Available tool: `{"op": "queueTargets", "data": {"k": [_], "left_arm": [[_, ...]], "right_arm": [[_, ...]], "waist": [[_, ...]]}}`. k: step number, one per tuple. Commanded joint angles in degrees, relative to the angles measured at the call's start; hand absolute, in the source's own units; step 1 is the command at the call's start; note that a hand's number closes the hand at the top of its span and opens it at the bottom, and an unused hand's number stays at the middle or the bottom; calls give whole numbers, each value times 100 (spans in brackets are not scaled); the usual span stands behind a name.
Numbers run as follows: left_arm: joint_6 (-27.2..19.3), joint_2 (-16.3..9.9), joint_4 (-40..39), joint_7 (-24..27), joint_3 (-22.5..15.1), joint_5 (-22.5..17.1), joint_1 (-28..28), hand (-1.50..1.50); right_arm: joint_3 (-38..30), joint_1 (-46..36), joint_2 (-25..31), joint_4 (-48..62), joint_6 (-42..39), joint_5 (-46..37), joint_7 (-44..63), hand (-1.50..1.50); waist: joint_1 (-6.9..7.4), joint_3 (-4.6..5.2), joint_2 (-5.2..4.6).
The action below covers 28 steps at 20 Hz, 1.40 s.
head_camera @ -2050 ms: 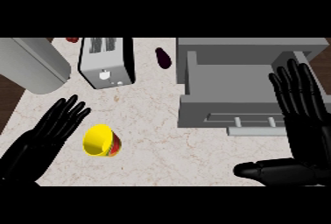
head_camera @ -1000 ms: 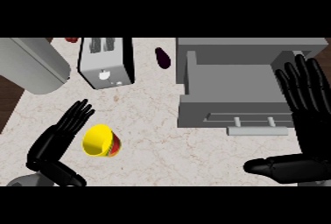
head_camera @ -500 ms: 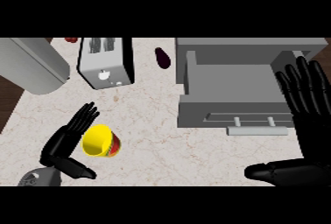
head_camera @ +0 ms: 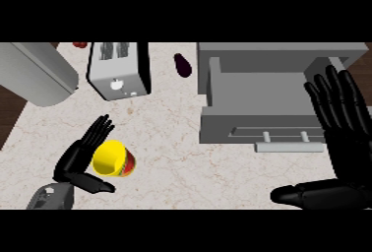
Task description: Pick up the cup, place it into the drawer and close the drawer
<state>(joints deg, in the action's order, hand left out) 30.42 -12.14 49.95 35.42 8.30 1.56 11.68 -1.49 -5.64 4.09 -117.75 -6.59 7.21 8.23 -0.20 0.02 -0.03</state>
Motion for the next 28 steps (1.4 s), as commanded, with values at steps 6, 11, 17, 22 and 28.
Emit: {"op": "queueTargets", "data": {"k": [6, 11, 17, 22, 28], "left_arm": [[230, -235, -1283, 1402, -212, 435, 232, -150], [-58, 134, -1447, 1284, -296, 349, 515, -150], [94, 52, -1938, 1584, -288, 288, 740, -150], [484, -97, -2281, 1507, -211, 87, 1077, -150], [845, 151, -2291, 1493, -371, -37, 986, -150]], "right_arm": [[71, 18, -63, -256, 59, 31, 177, -150], [86, 287, -86, -226, -79, 36, -107, -150], [-305, -207, 177, 234, -158, 252, 13, -150], [74, -37, -24, -430, 81, 42, 351, -150], [-84, 208, 22, -353, -46, 204, 234, -150]], "waist": [[-13, 3, -4], [-27, 1, 0], [-7, 2, -13], [-52, 7, -11], [-27, 3, 1]]}}
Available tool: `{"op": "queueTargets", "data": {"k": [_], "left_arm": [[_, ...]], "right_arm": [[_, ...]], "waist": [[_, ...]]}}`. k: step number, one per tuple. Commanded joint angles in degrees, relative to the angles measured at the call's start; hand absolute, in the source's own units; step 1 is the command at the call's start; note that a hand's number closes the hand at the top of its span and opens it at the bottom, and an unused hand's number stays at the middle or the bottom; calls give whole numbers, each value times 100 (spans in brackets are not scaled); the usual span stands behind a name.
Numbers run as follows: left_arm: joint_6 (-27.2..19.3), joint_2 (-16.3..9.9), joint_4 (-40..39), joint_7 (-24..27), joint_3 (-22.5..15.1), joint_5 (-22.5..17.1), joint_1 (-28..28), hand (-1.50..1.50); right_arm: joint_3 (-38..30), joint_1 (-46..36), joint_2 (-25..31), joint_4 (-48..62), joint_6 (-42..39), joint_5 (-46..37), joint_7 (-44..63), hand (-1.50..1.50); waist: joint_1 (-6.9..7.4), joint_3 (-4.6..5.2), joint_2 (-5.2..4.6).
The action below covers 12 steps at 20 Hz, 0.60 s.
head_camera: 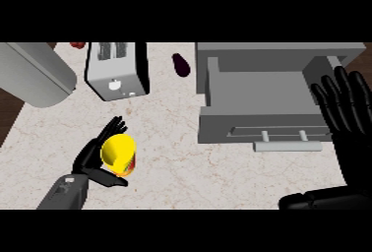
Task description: Pick up the cup, place it into the drawer and close the drawer
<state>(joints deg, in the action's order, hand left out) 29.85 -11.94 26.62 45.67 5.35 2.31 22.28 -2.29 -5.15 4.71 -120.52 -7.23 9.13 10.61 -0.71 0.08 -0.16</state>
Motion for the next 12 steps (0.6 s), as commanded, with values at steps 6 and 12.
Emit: {"op": "queueTargets", "data": {"k": [6, 12], "left_arm": [[1286, 215, -287, 415, -103, -283, 263, 150], [1414, 185, 4, 874, -256, -341, 30, 150]], "right_arm": [[97, -188, -50, 276, 2, -118, -135, -150], [-72, -194, 47, 265, 22, -35, 32, -150]], "waist": [[-26, 6, -27], [3, 6, -21]]}}
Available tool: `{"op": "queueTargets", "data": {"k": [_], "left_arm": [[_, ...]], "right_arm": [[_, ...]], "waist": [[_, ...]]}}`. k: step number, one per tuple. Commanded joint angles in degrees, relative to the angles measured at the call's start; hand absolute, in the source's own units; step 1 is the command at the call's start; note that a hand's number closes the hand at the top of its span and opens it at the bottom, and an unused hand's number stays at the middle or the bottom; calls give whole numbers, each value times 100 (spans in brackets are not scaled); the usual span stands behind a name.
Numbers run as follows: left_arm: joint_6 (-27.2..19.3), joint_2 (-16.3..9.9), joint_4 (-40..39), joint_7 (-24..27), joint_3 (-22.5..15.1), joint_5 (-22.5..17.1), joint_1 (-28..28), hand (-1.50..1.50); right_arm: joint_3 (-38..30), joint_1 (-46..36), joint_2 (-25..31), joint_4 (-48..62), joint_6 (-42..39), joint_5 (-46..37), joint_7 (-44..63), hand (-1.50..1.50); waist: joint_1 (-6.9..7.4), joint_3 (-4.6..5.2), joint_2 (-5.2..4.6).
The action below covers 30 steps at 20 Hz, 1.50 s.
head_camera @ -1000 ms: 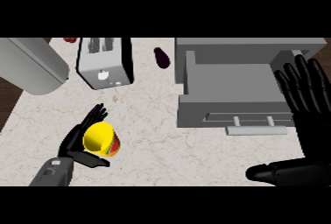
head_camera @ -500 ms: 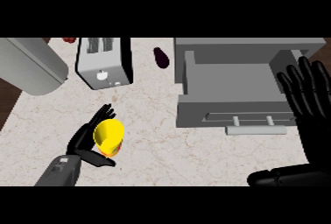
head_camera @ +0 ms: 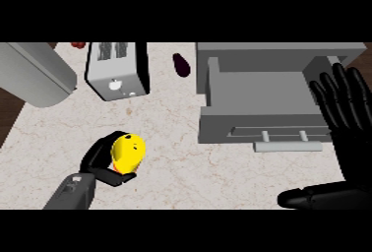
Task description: Pick up the cup, place it into the drawer and close the drawer
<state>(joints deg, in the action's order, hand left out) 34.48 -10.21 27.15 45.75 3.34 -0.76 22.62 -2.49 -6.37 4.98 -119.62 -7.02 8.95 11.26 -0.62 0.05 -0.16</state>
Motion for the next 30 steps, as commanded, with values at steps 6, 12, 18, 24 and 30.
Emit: {"op": "queueTargets", "data": {"k": [6, 12, 18, 24, 30], "left_arm": [[391, -21, 201, 1239, -17, -103, -38, 150], [-1916, 272, 515, 1270, 1155, -953, -493, 150], [-1670, 346, 1263, 1061, 1134, -1244, -344, 150], [-1810, 526, 2872, -14, 502, -1173, -631, 150], [-2180, 806, 4532, -1377, 128, -1444, -667, 150]], "right_arm": [[-192, 109, 87, 144, -163, 91, -329, -150], [11, 214, 15, -212, 6, -79, 9, -150], [-129, -45, 77, -38, -7, 84, 107, -150], [-74, 329, -54, 75, -75, -89, -348, -150], [-157, -164, 69, -63, 90, 45, 208, -150]], "waist": [[2, 3, -10], [130, -1, 32], [77, -5, 25], [84, -9, 34], [93, -6, 29]]}}
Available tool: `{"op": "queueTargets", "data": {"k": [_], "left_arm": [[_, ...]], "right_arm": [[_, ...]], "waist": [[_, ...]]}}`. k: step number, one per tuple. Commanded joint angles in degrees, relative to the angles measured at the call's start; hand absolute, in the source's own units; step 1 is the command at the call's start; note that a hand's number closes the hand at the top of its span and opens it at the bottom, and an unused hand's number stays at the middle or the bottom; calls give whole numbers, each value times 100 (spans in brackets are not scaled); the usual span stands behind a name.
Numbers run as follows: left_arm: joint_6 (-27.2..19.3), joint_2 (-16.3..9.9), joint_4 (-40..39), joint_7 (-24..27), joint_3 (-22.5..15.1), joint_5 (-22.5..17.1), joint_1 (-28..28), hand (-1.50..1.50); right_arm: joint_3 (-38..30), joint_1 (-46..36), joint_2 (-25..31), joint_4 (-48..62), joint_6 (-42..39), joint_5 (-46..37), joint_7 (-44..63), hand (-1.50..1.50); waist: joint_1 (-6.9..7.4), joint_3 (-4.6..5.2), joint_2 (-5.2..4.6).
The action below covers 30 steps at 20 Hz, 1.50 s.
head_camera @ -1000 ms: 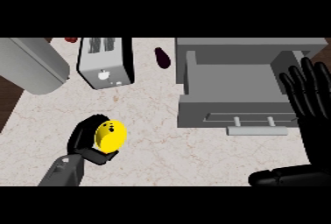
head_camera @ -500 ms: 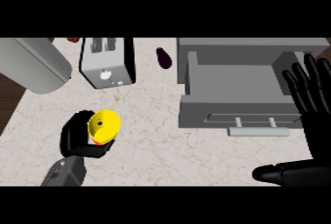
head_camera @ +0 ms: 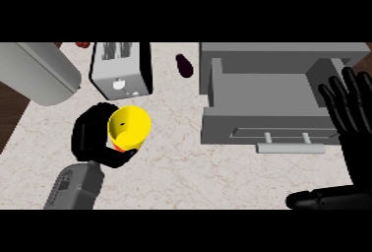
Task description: Pick up the cup, place it into the drawer and close the drawer
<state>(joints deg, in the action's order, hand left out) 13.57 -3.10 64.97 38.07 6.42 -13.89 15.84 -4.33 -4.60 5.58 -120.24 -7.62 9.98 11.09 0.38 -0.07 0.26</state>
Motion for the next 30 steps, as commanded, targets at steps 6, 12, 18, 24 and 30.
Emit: {"op": "queueTargets", "data": {"k": [6, 12, 18, 24, 30], "left_arm": [[-1182, 302, 1732, -2031, -440, -410, 905, 150], [-1776, 306, 1353, -2339, -656, -48, 1818, 150], [-2381, 309, 974, -2573, -965, 113, 2629, 150], [-2455, 309, 584, -3230, -653, 321, 3586, 150], [-2928, 310, -915, -2632, -1014, 104, 4374, 150]], "right_arm": [[-146, -21, 32, 109, -52, 34, -193, -150], [218, -107, -127, 280, 76, -377, -207, -150], [68, 125, -55, -162, -16, -125, -107, -150], [-99, 210, 36, 161, -211, -36, -359, -150], [227, 193, -236, 400, -58, -437, -685, -150]], "waist": [[-54, 2, -9], [-76, 5, -31], [-118, 6, -28], [-99, 5, -27], [-185, 3, -56]]}}
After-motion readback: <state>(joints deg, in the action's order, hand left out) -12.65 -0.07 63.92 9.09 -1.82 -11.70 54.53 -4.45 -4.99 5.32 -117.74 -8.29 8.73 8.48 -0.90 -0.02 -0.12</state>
